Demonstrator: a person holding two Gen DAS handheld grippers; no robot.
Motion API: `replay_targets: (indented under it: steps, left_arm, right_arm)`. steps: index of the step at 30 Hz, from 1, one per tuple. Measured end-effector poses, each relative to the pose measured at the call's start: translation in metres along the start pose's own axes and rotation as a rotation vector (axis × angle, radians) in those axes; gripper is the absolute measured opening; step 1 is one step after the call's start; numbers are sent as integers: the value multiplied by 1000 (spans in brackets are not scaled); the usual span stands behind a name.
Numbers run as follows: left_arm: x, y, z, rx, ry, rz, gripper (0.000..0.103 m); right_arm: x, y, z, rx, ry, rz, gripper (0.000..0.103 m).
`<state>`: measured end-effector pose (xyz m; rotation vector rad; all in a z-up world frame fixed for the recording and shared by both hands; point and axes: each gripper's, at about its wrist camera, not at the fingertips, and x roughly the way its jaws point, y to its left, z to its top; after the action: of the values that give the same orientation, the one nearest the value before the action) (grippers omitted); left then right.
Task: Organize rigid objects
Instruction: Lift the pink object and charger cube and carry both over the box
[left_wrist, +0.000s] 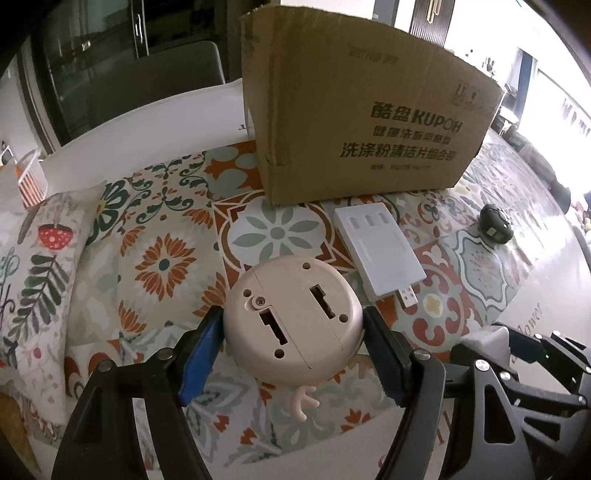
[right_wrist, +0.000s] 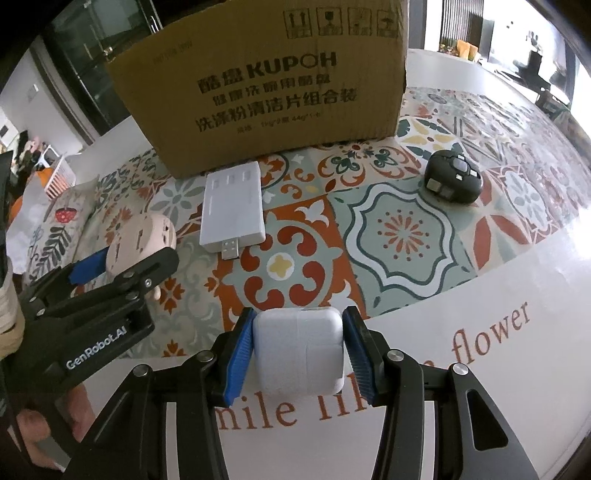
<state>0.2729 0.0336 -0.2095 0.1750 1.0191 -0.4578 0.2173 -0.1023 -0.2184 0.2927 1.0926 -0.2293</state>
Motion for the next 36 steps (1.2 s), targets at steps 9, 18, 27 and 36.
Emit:
replay_targets:
  steps: [9,18,27,36]
  left_arm:
    - [-21,-4,-6,-56,-3,52,74]
    - [-53,-15,-12,-144,-36,122,74]
    - [-82,-35,-8,-211,-77,169,74]
    - [-108,-58,7,-225,-134,184,74]
  right_arm:
    - [-12,-5,0,-56,-22,35,48]
    - [-30,-11,11,-152,-48,99,47]
    - [-58,-22,22,-227,-91,147,47]
    - [-90,-37,41,-268,-165,169,47]
